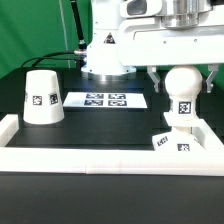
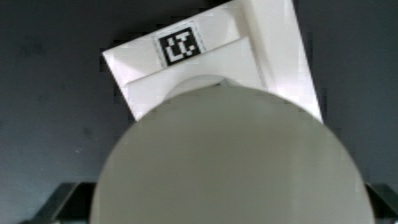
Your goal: Assemble lamp
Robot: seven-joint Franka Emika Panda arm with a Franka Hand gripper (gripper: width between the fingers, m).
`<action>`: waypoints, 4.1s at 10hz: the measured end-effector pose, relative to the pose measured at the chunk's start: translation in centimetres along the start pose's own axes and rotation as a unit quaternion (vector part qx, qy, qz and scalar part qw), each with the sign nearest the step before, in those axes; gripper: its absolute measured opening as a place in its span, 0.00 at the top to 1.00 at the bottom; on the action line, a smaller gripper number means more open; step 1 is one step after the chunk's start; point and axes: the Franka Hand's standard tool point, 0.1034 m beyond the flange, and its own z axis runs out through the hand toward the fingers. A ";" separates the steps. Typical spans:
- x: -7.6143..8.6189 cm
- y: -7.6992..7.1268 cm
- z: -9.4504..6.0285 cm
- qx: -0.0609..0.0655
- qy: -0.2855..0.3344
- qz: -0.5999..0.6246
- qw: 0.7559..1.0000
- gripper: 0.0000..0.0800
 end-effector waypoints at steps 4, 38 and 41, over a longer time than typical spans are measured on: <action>-0.4 0.0 0.0 0.008 -0.008 0.198 0.980 0.28; 0.2 -0.4 -0.4 -0.008 -0.011 -0.513 0.858 0.13; 0.3 -0.4 -0.3 -0.008 -0.010 -0.531 0.847 0.28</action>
Offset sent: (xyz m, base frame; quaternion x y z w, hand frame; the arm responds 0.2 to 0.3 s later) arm -0.0107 0.0000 0.0022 -0.0301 -0.0186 0.2572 0.9657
